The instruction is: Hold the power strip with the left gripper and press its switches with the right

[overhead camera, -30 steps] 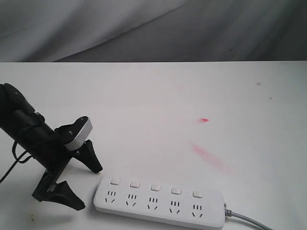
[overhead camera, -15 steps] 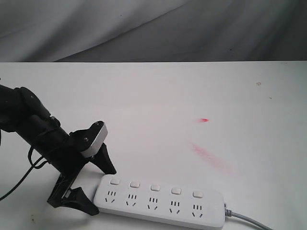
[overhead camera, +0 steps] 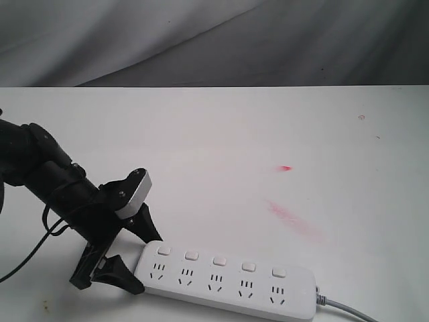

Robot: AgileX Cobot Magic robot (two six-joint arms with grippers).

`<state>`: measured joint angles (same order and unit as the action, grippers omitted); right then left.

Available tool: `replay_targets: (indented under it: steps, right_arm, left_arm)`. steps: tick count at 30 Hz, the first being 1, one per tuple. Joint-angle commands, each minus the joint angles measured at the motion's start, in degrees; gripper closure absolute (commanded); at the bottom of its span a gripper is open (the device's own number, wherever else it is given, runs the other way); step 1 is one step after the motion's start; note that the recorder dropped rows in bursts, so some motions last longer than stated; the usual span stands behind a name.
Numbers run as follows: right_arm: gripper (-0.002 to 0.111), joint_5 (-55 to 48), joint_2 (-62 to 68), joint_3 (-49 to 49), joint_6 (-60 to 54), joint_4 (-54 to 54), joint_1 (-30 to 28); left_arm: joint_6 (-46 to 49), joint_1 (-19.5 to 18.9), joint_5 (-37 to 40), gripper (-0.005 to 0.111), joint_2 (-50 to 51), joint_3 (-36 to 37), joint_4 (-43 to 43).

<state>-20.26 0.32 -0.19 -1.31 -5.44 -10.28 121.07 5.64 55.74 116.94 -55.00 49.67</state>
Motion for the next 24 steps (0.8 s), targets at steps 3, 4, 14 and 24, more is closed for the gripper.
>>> replay_targets:
  steps: [3, 4, 14, 24]
  right_arm:
    - [0.108, 0.07, -0.32, 0.19, -0.14, 0.37, -0.55]
    - [0.108, 0.07, -0.32, 0.19, -0.14, 0.37, -0.55]
    - [0.108, 0.07, -0.32, 0.19, -0.14, 0.37, -0.55]
    - [0.108, 2.12, -0.32, 0.19, -2.96, 4.37, -0.55]
  left_arm:
    - [-1.24, 0.58, -1.15, 0.058, 1.83, 1.78, -4.66]
    - [-1.14, 0.58, -1.06, 0.057, 1.83, 2.05, -4.75]
    - [-1.14, 0.58, -3.31, 0.057, 1.83, 2.13, -7.09]
    - [-1.14, 0.58, -3.31, 0.057, 1.83, 2.13, -7.09]
